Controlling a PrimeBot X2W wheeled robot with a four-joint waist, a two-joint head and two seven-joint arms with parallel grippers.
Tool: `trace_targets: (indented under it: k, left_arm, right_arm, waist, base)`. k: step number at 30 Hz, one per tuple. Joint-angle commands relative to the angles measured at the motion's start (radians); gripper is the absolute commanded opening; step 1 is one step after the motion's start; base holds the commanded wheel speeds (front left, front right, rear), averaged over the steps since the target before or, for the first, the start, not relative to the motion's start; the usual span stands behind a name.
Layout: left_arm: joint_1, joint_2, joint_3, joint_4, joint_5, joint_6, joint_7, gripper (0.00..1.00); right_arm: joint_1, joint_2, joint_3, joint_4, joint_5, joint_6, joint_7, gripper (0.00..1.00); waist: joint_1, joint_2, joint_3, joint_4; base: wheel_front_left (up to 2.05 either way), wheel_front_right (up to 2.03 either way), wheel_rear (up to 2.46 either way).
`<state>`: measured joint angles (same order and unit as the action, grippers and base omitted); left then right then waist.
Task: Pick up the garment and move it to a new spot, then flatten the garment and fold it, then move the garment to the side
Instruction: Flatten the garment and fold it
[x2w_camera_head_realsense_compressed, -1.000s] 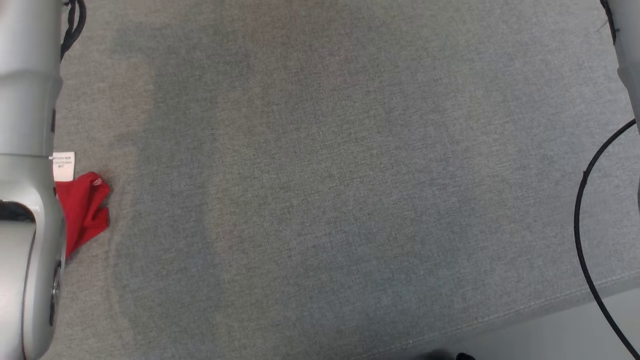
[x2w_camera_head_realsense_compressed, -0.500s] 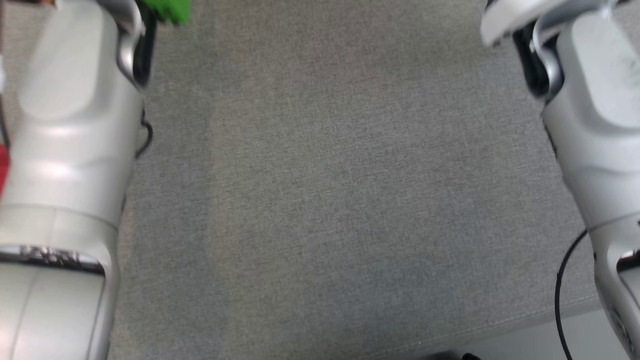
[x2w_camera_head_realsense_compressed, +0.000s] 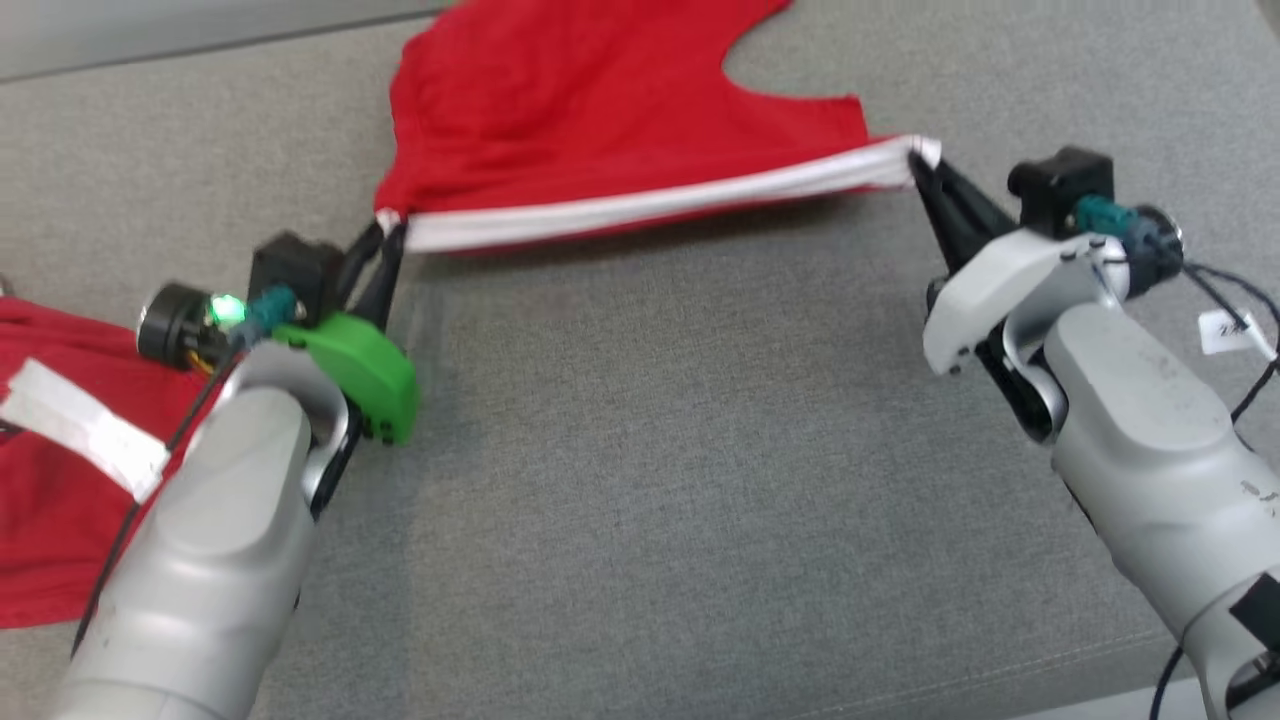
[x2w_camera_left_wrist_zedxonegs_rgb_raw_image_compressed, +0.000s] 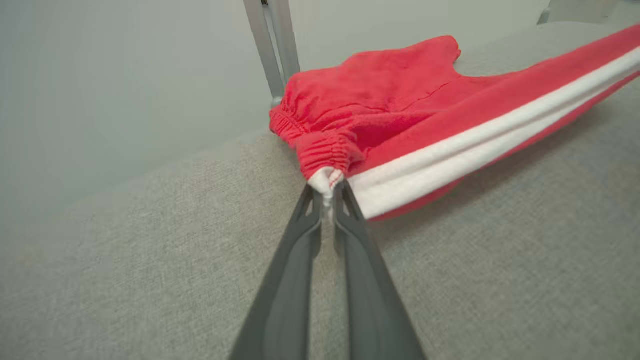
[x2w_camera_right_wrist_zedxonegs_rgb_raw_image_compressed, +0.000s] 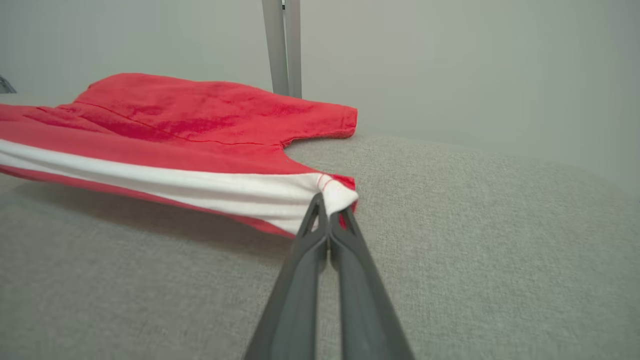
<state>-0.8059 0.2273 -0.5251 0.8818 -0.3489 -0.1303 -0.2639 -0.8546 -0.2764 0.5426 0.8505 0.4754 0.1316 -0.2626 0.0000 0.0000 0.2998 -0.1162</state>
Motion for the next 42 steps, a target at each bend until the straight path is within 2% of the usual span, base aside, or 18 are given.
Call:
trace_targets:
  k: [1,7,13,22,29,42]
  left_arm:
    - [0.037,0.023,-0.005,-0.016,0.014,0.002,-0.001,0.0]
    - [0.185,0.053,-0.062,-0.09,0.069,0.002,0.0,0.0]
    - [0.291,0.053,-0.083,-0.123,0.08,0.008,0.0,0.0]
    - [0.408,0.07,-0.14,-0.16,0.072,0.004,0.0,0.0]
    - [0.49,0.104,-0.182,-0.248,0.056,0.004,0.031,0.0]
    - [0.646,0.239,-0.214,-0.575,-0.004,0.018,0.206,0.0]
  right_arm:
    - [0.034,-0.019,0.031,0.017,0.026,-0.002,0.008,0.0]
    - [0.085,-0.075,0.192,0.038,0.129,-0.002,0.085,0.0]
    - [0.126,-0.15,0.338,-0.002,0.245,-0.002,0.198,0.0]
    - [0.175,-0.311,0.522,-0.13,0.407,-0.002,0.381,0.0]
    - [0.199,-0.424,0.594,-0.244,0.514,-0.003,0.492,0.0]
    - [0.25,-0.568,0.642,-0.49,0.669,-0.003,0.664,0.0]
  waist:
    - [0.0,0.0,-0.069,0.014]
    - [0.0,0.0,-0.152,0.008]
    - [0.0,0.0,-0.222,0.0]
    - [0.0,0.0,-0.303,-0.004]
    - [0.0,0.0,-0.323,-0.001]
    - [0.0,0.0,-0.33,0.025]
  base:
    - [0.0,0.0,0.0]
    - [0.0,0.0,0.0]
    - [0.0,0.0,0.0]
    - [0.0,0.0,0.0]
    - [0.0,0.0,0.0]
    - [0.0,0.0,0.0]
